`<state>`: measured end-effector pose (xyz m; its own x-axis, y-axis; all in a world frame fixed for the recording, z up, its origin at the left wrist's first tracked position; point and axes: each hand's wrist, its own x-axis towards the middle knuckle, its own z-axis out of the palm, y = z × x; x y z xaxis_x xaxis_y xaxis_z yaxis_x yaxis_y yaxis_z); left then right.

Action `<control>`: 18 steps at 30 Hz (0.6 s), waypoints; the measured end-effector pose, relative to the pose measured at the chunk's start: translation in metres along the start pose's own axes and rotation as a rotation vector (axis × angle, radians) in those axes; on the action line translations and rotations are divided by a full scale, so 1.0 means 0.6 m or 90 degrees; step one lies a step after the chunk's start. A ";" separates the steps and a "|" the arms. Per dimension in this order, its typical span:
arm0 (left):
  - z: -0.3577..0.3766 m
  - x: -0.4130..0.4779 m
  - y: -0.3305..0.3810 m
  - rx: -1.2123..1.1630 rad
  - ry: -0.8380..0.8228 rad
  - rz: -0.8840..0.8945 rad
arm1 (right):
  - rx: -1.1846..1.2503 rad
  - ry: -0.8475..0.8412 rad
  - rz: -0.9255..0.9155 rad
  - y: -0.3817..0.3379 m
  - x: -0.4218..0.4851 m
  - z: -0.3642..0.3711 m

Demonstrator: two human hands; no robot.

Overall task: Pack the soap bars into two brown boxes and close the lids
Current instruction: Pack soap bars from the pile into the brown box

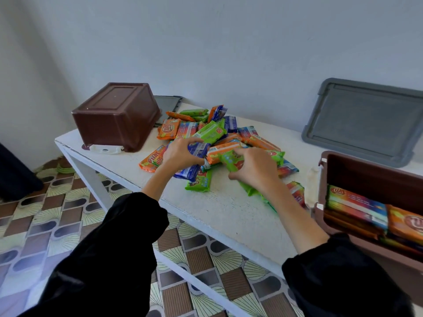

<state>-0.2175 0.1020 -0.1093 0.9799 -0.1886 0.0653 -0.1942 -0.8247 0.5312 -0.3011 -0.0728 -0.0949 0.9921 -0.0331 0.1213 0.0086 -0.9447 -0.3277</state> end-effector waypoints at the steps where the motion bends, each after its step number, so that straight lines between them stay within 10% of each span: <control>1: -0.011 0.001 0.018 -0.002 -0.006 0.034 | -0.006 0.016 0.006 0.002 -0.003 -0.024; 18: 0.078 -0.041 0.395 0.024 -0.287 0.587 | -0.016 -0.007 0.201 0.307 -0.205 -0.271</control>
<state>-0.2899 -0.1141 -0.0246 0.3419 -0.9337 0.1068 -0.8712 -0.2723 0.4084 -0.4417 -0.2959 -0.0180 0.9466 -0.3224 0.0072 -0.3028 -0.8962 -0.3242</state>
